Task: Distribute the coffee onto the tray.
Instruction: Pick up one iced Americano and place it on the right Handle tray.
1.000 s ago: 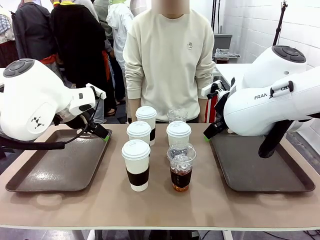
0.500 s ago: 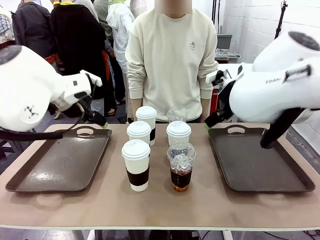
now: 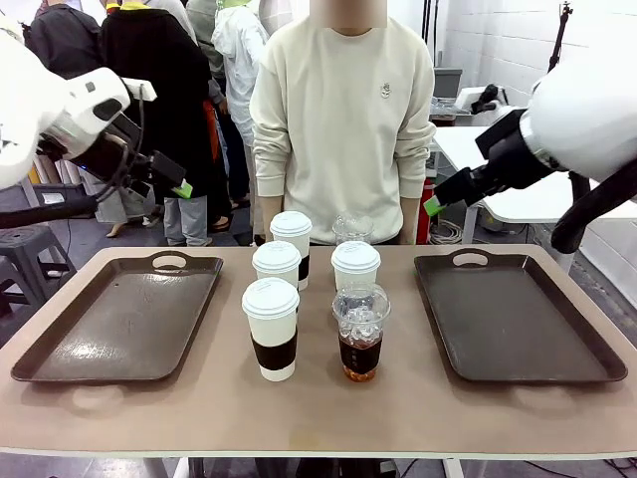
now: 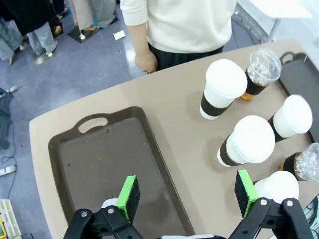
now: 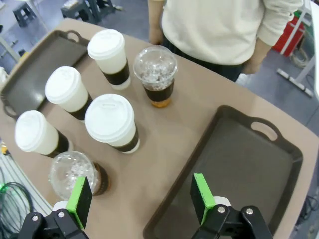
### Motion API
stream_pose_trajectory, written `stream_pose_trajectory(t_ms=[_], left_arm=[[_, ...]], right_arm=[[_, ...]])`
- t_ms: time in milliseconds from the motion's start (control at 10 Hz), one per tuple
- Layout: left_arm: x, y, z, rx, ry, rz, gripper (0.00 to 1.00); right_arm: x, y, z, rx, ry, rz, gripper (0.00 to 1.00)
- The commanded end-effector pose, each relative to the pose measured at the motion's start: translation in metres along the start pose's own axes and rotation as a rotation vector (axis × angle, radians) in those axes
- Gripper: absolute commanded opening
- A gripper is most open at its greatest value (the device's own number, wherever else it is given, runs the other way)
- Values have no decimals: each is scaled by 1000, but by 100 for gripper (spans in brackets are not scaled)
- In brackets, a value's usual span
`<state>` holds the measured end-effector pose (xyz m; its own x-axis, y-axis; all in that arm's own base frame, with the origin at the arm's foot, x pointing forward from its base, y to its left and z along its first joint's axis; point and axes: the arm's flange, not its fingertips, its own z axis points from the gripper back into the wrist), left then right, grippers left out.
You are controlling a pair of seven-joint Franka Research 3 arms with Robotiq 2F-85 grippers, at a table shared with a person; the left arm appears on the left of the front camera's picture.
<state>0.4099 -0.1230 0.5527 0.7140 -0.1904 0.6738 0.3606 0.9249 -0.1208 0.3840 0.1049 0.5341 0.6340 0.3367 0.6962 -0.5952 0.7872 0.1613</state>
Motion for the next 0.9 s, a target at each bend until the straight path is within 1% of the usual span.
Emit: stream_pose_trajectory(t_ms=[0, 200, 500, 800], left_arm=[[-5, 17, -3, -88, -2, 45, 100], [-16, 31, -6, -160, 4, 127, 100], [-31, 36, -10, -244, 52, 202, 100], [-36, 42, -12, -244, 70, 233, 100]], right_arm=[[-9, -17, -2, 117, -50, -41, 100], [-15, -31, 1, 150, -105, -104, 100], [-29, -47, -3, 179, -152, -197, 100], [-35, -54, -6, 210, -169, -218, 100]])
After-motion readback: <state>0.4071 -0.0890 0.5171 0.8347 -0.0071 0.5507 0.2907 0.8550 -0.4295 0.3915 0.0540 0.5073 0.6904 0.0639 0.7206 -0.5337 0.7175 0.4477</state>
